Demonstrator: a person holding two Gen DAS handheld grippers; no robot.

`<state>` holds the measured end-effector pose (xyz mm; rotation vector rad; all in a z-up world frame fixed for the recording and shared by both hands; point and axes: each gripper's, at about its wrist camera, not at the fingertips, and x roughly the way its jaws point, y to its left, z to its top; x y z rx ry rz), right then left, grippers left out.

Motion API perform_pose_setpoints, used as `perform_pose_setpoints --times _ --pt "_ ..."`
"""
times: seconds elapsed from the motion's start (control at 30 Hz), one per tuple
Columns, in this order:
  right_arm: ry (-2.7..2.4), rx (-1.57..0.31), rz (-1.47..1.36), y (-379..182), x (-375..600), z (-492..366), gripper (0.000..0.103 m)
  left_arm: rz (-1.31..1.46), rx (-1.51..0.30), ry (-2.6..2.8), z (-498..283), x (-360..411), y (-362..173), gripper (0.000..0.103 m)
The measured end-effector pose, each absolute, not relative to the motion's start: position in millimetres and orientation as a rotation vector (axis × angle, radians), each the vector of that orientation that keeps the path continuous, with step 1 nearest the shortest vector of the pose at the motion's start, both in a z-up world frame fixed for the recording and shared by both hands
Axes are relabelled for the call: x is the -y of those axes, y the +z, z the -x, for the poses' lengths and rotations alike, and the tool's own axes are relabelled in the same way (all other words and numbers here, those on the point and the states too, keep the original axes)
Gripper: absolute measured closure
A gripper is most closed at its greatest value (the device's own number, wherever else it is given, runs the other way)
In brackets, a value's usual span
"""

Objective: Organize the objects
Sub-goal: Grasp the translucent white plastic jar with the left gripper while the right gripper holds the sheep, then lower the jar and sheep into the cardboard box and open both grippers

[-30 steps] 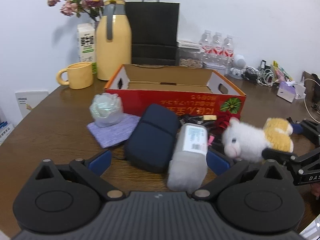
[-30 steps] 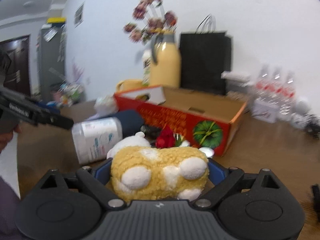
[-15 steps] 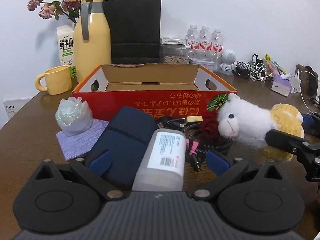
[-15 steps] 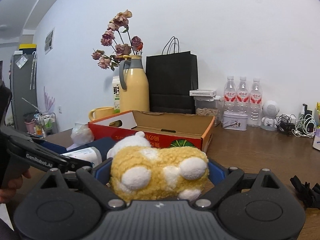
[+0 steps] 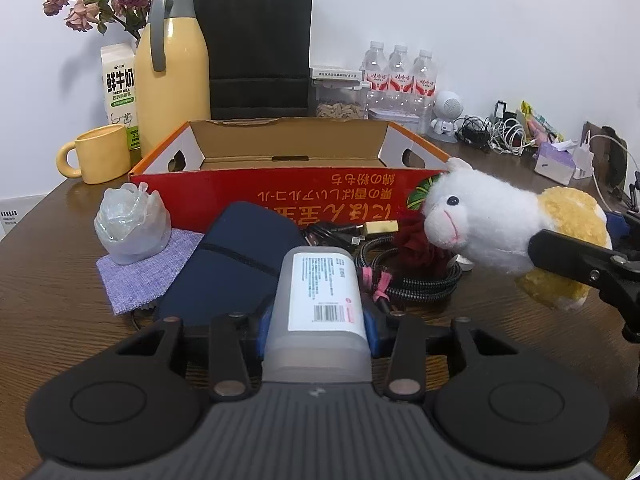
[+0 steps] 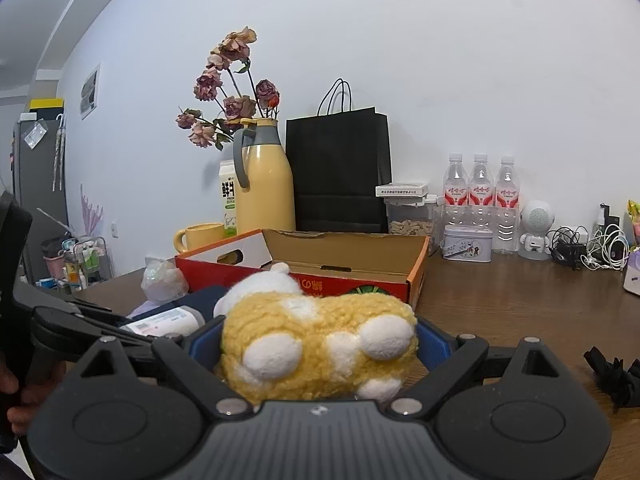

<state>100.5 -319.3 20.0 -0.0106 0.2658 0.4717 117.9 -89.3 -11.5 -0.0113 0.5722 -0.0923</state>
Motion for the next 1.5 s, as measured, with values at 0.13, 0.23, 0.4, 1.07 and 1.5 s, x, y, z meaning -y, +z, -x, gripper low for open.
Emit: perform_pose_setpoints --times 0.13,0.23,0.4,1.07,1.5 --pt "0.462 -0.261 0.003 22.3 316.8 -99.6 0.009 0.024 -0.545 -0.105 -114.6 85.0 -6.0 0.060" --pt "0.456 -0.255 0.004 25.4 313.1 -98.6 0.009 0.036 -0.518 -0.112 -113.0 80.6 0.6 0.060" --pt "0.458 -0.236 0.011 34.7 303.9 -101.1 0.009 0.055 -0.460 -0.126 -114.9 73.2 18.0 0.060" --pt "0.390 -0.176 -0.007 72.3 235.2 -214.3 0.009 0.116 -0.323 -0.063 -233.7 40.3 73.2 0.060" --pt "0.329 -0.300 0.016 29.3 222.8 -279.0 0.009 0.118 -0.446 -0.032 -304.3 34.5 36.4 0.060"
